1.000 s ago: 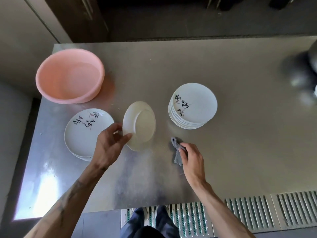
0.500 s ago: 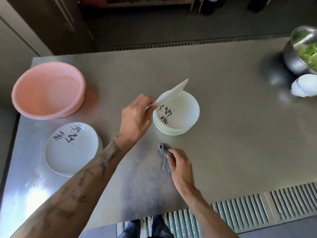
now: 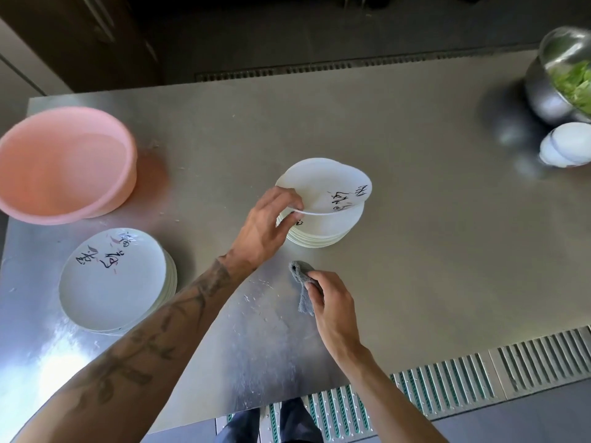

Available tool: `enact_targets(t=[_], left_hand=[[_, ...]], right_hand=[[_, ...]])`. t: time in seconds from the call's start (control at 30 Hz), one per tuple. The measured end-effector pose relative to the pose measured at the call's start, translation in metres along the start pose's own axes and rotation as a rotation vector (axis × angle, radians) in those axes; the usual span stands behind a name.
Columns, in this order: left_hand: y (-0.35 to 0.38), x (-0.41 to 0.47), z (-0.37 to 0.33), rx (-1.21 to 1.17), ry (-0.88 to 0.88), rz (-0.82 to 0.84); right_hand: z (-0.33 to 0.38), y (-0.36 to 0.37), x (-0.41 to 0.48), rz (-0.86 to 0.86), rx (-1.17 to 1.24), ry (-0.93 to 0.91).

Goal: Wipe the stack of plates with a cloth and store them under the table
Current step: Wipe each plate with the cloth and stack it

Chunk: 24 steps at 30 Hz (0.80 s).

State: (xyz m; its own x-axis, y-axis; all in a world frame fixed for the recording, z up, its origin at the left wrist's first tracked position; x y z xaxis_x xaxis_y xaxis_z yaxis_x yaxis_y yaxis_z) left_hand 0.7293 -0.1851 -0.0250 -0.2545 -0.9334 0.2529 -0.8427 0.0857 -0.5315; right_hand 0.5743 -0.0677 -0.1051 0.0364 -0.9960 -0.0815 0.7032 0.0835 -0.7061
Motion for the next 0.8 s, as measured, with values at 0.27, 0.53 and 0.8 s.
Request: enact_targets(t=[0.27, 0.53, 0.8], left_hand=[[0.014, -0.007, 0.03, 0.067, -0.065, 0.186], [0.014, -0.011, 0.036, 0.108, -0.108, 0.153], [-0.131, -0.108, 0.073, 0.315, -0.292, -0.297]], right_hand=[[0.0, 0.004, -0.002, 0.011, 0.011, 0.002], [0.001, 0.004, -0.004, 0.023, 0.003, 0.007], [0.019, 0.019, 0.003, 0.055, 0.011, -0.04]])
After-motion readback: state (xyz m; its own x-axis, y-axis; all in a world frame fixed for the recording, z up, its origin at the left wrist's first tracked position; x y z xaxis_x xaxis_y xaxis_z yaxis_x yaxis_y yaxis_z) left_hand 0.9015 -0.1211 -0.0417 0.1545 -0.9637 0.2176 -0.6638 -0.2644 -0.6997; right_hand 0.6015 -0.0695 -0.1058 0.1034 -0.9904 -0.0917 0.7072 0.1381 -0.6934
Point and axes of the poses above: each hand's wrist, its own x-axis towards the middle knuckle, its own y-axis out of the palm, z = x × y, the point moved 8 cm from there along x, towards the middle knuckle, and after that the axes turned 5 degrees about -x, right-handed, at the moved point
